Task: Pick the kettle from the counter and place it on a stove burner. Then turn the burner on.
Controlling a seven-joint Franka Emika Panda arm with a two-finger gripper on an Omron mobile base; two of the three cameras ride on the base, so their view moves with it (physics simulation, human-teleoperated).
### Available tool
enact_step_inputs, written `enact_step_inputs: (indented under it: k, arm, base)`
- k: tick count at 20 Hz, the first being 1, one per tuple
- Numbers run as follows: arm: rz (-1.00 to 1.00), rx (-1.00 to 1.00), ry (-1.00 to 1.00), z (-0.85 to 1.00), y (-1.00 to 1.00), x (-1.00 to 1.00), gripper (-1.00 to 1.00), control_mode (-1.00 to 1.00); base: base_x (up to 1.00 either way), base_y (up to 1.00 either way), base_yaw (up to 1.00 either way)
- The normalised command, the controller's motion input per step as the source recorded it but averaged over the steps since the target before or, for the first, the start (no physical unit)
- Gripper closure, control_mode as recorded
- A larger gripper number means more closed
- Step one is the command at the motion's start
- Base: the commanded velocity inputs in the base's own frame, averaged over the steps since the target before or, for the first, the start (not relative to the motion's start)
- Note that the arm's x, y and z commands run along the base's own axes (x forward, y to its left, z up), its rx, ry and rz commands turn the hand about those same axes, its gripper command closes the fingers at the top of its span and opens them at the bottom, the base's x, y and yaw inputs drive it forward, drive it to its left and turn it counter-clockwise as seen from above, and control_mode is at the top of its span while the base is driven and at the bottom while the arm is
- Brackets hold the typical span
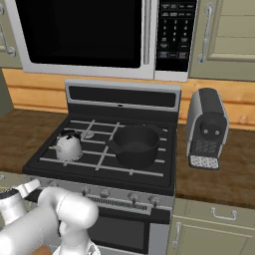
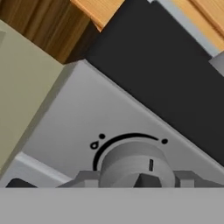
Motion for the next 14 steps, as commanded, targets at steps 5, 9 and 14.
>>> enact_step_inputs:
  k: [5, 9, 14]
  arm:
    - [0.08, -0.61, 0.32, 0.81, 0.99, 0.37, 1.0, -1.0]
    - [0.11, -0.66, 0.35, 0.57, 0.98, 0.24, 1.0, -1.0]
    - [0.22, -0.87, 0.32, 0.0, 0.76, 0.0, 1.0, -1.0]
  base:
    - [0.0, 0.0, 0.0]
    - [0.0, 0.0, 0.0]
    - [0.0, 0.0, 0.0]
